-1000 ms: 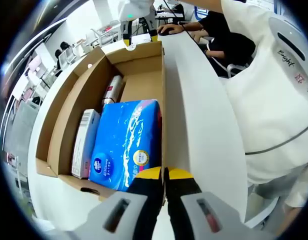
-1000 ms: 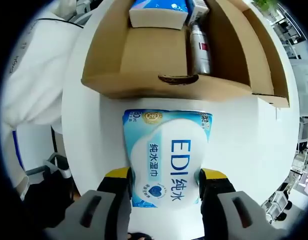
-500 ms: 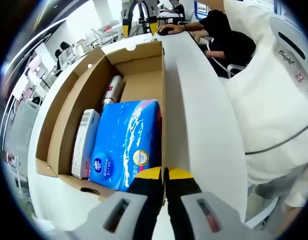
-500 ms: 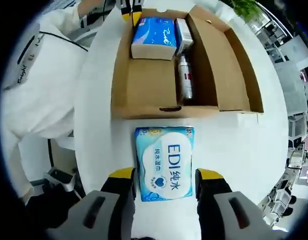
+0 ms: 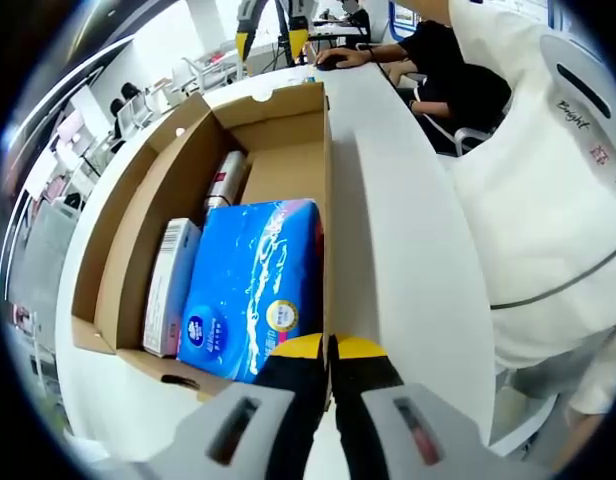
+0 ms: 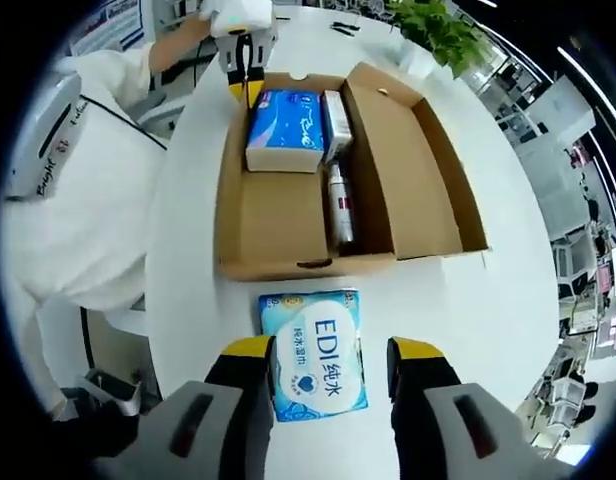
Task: Operate the shoe box by opening the lid, removing the specified soft item, and placing it in the target area until the item is outside and the box remains undamaged.
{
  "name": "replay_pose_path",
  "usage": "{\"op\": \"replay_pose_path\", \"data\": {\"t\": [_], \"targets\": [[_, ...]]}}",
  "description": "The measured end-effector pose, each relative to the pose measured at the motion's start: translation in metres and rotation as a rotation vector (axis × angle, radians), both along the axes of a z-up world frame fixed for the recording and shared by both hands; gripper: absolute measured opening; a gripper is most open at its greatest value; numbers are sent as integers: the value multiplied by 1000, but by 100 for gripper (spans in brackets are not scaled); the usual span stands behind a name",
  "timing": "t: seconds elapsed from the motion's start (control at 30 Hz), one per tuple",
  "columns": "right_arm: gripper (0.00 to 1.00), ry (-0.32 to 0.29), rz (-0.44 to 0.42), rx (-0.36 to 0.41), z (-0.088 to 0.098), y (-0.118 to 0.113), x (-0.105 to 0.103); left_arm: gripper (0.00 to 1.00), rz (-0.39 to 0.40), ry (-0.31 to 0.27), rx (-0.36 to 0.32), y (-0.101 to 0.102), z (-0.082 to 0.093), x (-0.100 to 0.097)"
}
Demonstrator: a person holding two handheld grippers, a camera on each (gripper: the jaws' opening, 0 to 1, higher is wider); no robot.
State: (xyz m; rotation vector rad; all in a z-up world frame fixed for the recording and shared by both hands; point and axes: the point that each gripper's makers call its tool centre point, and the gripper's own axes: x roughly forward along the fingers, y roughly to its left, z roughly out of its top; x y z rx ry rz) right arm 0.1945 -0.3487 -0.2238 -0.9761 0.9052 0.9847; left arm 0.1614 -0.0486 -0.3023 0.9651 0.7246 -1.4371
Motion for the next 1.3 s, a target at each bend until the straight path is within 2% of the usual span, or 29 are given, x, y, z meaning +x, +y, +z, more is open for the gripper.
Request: {"op": "replay_pose_path", "data": {"t": [0.2, 0.3, 0.4, 0.5, 0.7, 0.8, 0.97, 1.03, 1.17, 1.23, 1.3], "targets": [[43, -8, -3, 50, 10, 7, -3, 1, -1, 0, 0, 0, 0, 0], [37, -21, -3, 67, 15, 9, 0, 1, -2, 2, 1, 0, 0, 0], [37, -37, -6, 87, 18, 13, 3, 1, -2, 0, 0, 0, 0, 0], [34, -49, -11, 77, 19, 12, 6, 1, -2, 1, -1, 0, 0, 0], [36, -57, -18, 140, 21, 19, 9, 1, -2, 5, -3, 0, 0, 1], [38, -82, -4, 215, 25, 30, 11, 1, -2, 5, -3, 0, 0, 0], [40, -110, 3, 272, 28, 40, 15, 1, -1, 4, -3, 1, 0, 0], [40, -128, 16, 337, 32, 50, 17, 1, -2, 4, -3, 1, 0, 0], [41, -118, -9, 401, 35, 59, 18, 1, -1, 5, -3, 1, 0, 0], [42, -142, -13, 424, 37, 63, 21, 1, 0, 6, -2, 0, 0, 0], [47, -137, -17, 455, 38, 68, 21, 1, 1, 6, -2, 0, 0, 0]]}}
